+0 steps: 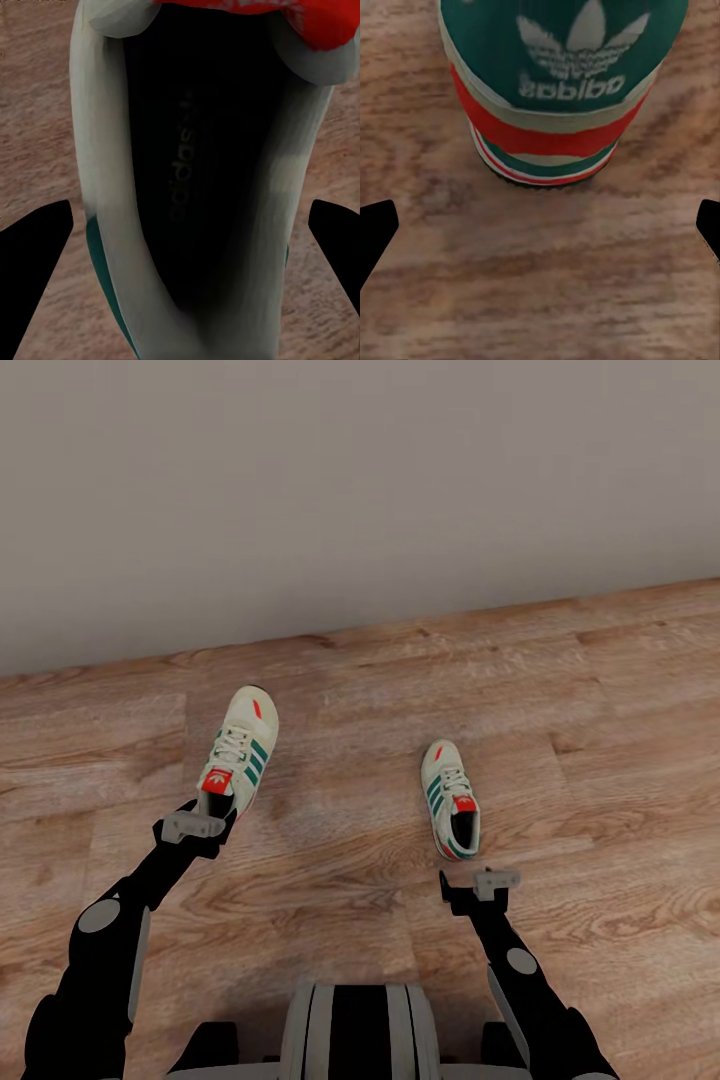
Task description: Pick up the two gym shoes and the two sandals from the corridor floor and place them onto the hallstand (shoe rack) in the corridor, making sure they are on the rack and not on the floor. Arrange them so the two gym shoes are next to each other and the two sandals are next to each other.
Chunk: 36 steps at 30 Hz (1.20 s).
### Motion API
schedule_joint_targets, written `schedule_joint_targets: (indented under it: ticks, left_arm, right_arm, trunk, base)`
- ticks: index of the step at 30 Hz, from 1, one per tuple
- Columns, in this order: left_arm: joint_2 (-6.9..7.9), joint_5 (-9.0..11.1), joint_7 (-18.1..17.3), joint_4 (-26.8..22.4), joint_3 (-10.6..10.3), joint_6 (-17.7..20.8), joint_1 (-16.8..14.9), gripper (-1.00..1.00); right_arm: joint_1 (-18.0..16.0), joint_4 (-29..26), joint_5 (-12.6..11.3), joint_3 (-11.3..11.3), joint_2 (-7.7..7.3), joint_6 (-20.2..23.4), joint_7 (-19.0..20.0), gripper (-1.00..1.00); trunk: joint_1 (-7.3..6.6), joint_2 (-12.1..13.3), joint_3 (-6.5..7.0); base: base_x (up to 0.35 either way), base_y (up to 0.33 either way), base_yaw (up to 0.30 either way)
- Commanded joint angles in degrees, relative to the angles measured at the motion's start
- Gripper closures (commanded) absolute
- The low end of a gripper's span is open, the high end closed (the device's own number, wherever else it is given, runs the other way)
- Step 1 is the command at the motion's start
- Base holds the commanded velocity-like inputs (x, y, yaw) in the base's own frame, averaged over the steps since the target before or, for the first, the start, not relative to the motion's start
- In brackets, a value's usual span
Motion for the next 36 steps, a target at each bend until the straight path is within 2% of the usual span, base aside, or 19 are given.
schedule_joint_targets:
  ticks: [1, 8, 27, 28, 36]
  left_arm:
    - [-0.06, -0.1, -0.5, -0.1, 0.2, 0.3, 0.0, 1.00]
    - [-0.05, -0.1, -0.5, -0.1, 0.1, 0.3, 0.0, 1.00]
    - [-0.05, -0.1, -0.5, -0.1, 0.1, 0.3, 0.0, 1.00]
    - [-0.05, -0.1, -0.5, -0.1, 0.1, 0.3, 0.0, 1.00]
    - [-0.05, -0.1, -0.5, -0.1, 0.1, 0.3, 0.0, 1.00]
  right_arm:
    - [0.0, 0.0, 0.6, -0.1, 0.03, -0.1, 0.1, -1.00]
    - [0.0, -0.5, 0.6, -0.1, 0.03, -0.1, 0.0, -1.00]
    - [0.0, -0.8, 0.6, -0.1, 0.00, -0.1, 0.1, -1.00]
    - [0.0, -0.8, 0.6, -0.1, 0.00, -0.1, 0.1, 1.00]
    - [0.0, -0.7, 0.6, -0.1, 0.00, -0.1, 0.1, 1.00]
  trunk:
    - [0.00, 0.0, -0.03]
    - [0.00, 0.0, -0.03]
    - [0.00, 0.0, -0.03]
    - [0.00, 0.0, -0.03]
    - [0.00, 0.0, -0.03]
  base:
    - [0.178, 0.000, 0.000]
    - [0.192, 0.000, 0.000]
    - [0.075, 0.000, 0.000]
    - [0.006, 0.000, 0.000]
    - [0.001, 0.000, 0.000]
